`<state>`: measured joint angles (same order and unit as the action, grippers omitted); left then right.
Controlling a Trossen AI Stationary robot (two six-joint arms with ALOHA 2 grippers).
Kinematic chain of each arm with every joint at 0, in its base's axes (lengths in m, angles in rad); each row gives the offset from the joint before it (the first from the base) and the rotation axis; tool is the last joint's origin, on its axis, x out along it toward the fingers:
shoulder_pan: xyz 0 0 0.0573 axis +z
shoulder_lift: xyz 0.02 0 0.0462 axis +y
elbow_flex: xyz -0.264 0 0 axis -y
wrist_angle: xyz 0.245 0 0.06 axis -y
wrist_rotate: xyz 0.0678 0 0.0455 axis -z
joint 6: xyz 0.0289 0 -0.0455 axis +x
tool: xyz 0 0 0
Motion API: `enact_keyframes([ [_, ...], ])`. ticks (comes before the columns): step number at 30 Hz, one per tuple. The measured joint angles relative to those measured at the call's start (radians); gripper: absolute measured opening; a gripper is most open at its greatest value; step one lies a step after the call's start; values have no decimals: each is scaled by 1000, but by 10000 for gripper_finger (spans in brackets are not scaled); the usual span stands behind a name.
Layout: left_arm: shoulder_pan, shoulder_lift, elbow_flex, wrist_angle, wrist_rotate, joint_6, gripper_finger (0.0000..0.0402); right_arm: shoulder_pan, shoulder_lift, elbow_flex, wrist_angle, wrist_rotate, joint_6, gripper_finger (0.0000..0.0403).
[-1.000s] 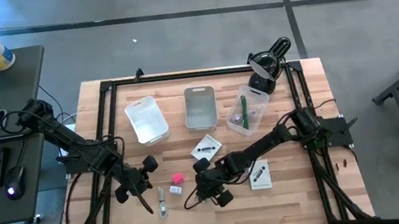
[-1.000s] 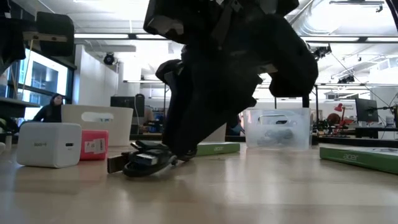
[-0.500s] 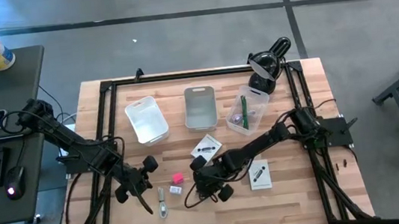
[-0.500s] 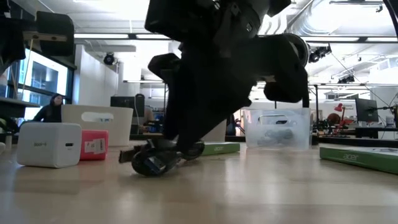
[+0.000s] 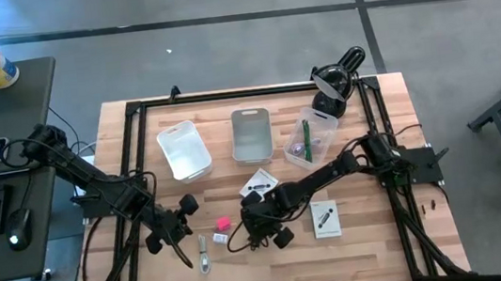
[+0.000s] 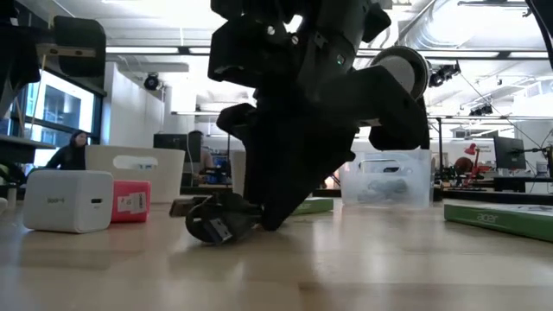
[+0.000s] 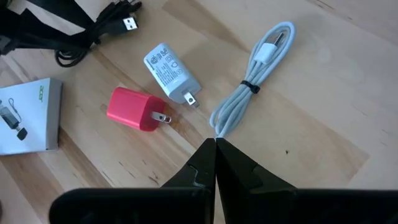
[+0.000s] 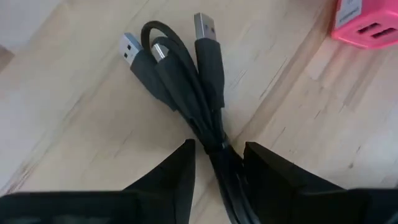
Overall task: Pick and place items into bin
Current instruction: Put the black charger cable into the transparent bin
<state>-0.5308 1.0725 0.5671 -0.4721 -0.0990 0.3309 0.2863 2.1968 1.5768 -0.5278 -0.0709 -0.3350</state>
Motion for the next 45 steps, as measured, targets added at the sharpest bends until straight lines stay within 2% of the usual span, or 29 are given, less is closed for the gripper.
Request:
enact_keyframes([
  [4, 0, 0, 0, 0, 0, -6, 1, 10, 2, 1, -5, 6, 53, 102],
  [11, 0, 0, 0, -1, 0, -14, 1, 34, -1, 19, -63, 16, 216, 15],
  [16, 0, 0, 0, -2, 0, -14, 1, 52, 1, 59, -149, 62, 352, 24],
  [20, 0, 0, 0, -2, 0, -14, 1, 57, 1, 113, -214, 62, 435, 14],
  [28, 0, 0, 0, -2, 1, 2, 1, 58, 1, 308, -406, 97, 581, 13],
  [36, 0, -3, 0, 1, 1, 12, 1, 58, 1, 531, -629, 231, 676, 11],
  [45, 0, -3, 0, 3, -20, 46, 1, 92, 1, 656, -882, 414, 866, 10],
])
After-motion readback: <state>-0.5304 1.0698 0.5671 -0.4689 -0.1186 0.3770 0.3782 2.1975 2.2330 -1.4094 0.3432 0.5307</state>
